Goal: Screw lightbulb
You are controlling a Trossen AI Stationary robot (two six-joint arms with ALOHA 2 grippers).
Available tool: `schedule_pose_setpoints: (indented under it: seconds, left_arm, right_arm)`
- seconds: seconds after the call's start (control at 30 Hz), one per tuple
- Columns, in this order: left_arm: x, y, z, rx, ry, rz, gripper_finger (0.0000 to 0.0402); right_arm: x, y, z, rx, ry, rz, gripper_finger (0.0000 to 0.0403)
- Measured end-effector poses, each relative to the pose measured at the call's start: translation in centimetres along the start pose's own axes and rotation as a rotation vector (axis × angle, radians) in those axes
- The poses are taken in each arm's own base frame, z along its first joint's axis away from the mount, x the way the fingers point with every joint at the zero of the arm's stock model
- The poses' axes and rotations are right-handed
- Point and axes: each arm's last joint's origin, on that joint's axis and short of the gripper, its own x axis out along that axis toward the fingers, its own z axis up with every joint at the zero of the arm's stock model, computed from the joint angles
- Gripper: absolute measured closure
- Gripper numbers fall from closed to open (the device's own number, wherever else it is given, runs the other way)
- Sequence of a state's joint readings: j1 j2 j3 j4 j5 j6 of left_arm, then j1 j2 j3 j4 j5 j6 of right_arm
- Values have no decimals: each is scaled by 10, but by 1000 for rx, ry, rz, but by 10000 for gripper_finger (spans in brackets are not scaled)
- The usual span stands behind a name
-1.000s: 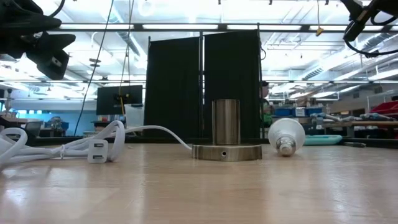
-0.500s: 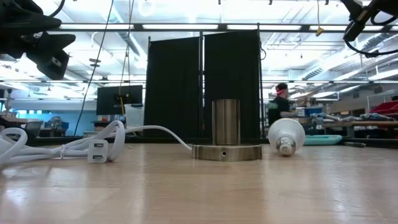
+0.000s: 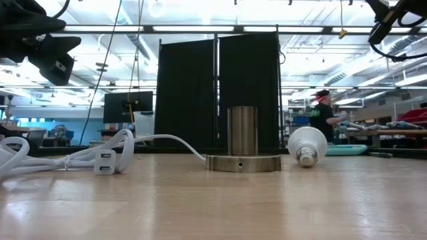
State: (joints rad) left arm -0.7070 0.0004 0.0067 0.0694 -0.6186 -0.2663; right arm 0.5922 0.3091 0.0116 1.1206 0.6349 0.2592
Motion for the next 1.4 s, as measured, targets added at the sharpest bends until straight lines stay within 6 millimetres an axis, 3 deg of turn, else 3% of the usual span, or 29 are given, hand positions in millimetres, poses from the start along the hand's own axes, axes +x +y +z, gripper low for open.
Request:
schedule_pose_setpoints:
  seconds: [1.03,1.4]
  left_arm:
    - [0,-1,4,-25,-33,-9,254]
    - [0,0,4,12,-38,9,254]
  right_arm:
    - [0,0,1,6,-8,3,174]
    - [0,-5,-6,-161,34,-112,174]
